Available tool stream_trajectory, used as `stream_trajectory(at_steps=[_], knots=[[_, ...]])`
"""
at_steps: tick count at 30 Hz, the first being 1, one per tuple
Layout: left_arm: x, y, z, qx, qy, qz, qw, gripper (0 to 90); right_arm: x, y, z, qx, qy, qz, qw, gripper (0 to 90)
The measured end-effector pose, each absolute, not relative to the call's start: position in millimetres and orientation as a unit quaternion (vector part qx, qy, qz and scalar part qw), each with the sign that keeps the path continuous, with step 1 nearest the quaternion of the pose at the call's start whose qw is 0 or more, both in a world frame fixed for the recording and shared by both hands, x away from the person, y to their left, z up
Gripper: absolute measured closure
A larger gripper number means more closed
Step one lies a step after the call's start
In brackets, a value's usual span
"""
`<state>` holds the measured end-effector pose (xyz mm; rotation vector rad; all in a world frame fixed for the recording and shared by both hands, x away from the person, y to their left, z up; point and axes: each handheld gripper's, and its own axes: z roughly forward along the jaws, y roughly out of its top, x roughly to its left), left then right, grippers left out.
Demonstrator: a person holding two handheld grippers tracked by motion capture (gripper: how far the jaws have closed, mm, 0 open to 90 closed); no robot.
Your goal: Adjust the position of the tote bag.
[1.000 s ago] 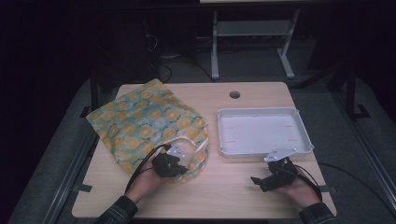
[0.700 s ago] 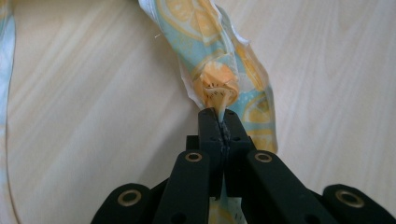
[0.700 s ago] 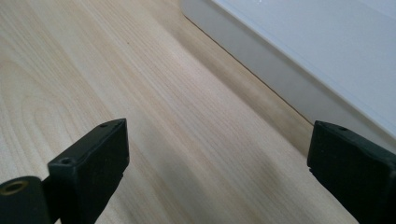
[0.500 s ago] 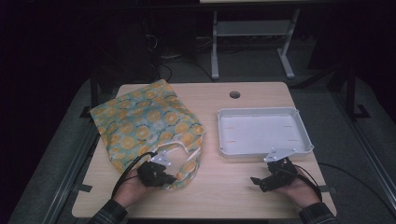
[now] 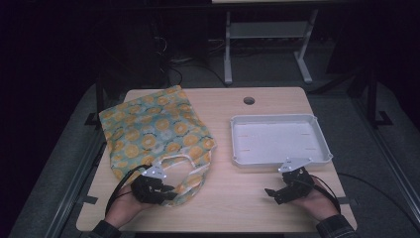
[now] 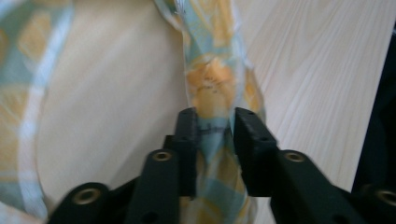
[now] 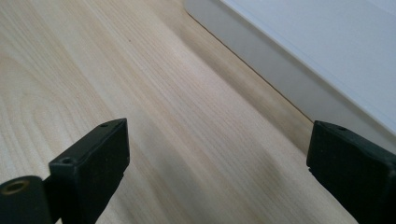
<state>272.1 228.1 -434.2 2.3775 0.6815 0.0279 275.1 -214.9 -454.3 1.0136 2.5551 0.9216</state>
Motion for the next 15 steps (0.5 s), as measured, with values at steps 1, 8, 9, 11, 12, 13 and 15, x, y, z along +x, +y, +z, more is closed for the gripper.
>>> stream_trajectory(at_steps=[1,8,9,11,12,13,15], knots=[[272.8,226.5,-431.0,0.908,0.257,0.014,0.331,65.8,274.9,-214.8,-454.3,0.348,0.875,0.315,0.120,5.1],[288.6,208.3,-412.1,0.902,0.251,0.033,0.351,54.2,275.4,-213.8,-454.7,0.347,0.876,0.312,0.120,5.3],[292.2,205.6,-409.2,0.903,0.249,0.035,0.349,53.2,275.2,-213.7,-454.7,0.348,0.876,0.311,0.120,5.2],[299.4,199.0,-404.6,0.901,0.251,0.039,0.352,51.3,275.5,-213.7,-454.8,0.348,0.876,0.311,0.120,5.3],[303.4,195.2,-403.1,0.899,0.254,0.042,0.355,50.1,275.5,-213.7,-454.7,0.348,0.876,0.311,0.120,5.3],[307.3,191.3,-402.1,0.896,0.258,0.042,0.359,49.4,275.6,-213.8,-454.8,0.348,0.876,0.311,0.120,5.3],[316.4,185.0,-400.1,0.893,0.259,0.044,0.364,47.9,275.6,-213.9,-454.8,0.348,0.876,0.311,0.120,5.4]])
